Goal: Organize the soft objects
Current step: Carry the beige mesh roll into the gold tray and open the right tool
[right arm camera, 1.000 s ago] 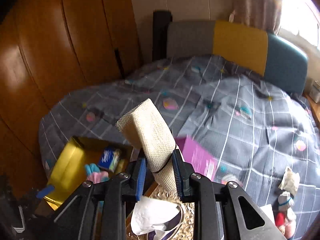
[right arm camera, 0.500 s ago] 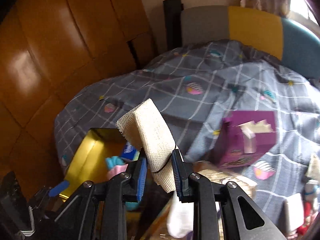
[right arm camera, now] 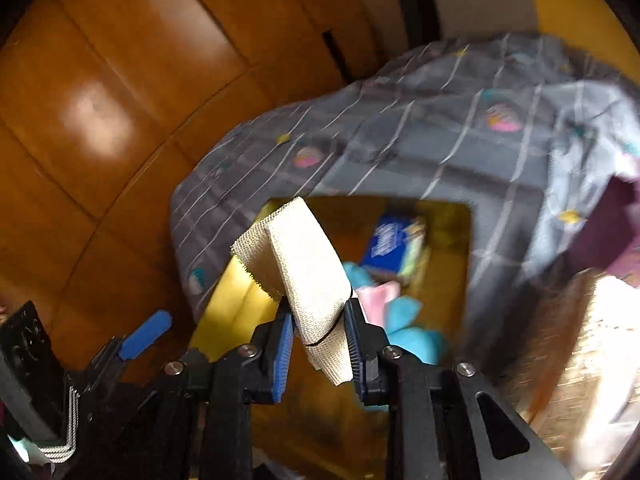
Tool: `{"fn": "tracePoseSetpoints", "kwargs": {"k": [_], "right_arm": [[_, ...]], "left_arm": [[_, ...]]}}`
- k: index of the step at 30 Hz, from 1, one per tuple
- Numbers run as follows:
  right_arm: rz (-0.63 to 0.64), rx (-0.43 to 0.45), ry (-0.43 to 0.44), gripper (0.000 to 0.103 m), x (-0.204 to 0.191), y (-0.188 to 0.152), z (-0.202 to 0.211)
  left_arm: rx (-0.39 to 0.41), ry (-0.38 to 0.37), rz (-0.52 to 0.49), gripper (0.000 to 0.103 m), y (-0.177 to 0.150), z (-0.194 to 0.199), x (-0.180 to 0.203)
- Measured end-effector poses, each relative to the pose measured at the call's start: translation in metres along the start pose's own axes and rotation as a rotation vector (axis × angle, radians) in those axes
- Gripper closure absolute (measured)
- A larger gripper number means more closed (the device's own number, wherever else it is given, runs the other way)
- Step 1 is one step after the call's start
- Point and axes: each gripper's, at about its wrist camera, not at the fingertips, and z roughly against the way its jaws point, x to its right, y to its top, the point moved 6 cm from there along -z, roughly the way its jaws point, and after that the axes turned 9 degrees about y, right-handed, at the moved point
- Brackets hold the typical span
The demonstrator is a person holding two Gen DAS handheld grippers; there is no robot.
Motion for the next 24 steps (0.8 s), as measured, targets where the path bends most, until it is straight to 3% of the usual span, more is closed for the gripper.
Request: {"fn": "tracePoseSetpoints", "kwargs": {"k": [4, 9, 10, 16, 24], "right_arm": [[0.023, -0.062, -0.008, 0.068, -0.005, -0.016, -0.020], [0.033, -0.067, -0.026, 0.043, -0.007, -0.035, -0.017], [0.037, -0.055, -0.041, 0.038, -0.007, -0.037, -0.013], [0.107, 0.056, -0.163, 0.030, -0.007, -0.046, 0.023], [0.154, 0.224, -0.284, 0.026, 0.000, -0.049, 0.084]], "left_arm": [[0.011, 0.024, 0.024, 0.022, 0.004, 0.000, -0.012], [0.023, 0.019, 0.021, 0.022, 0.004, 0.003, -0.009], [0.026, 0.020, 0.013, 0.022, 0.003, 0.004, -0.006], [0.042, -0.014, -0.050, 0.022, -0.001, 0.012, 0.017], [0.034, -0.074, -0.124, 0.022, -0.008, 0.020, 0.049]]}}
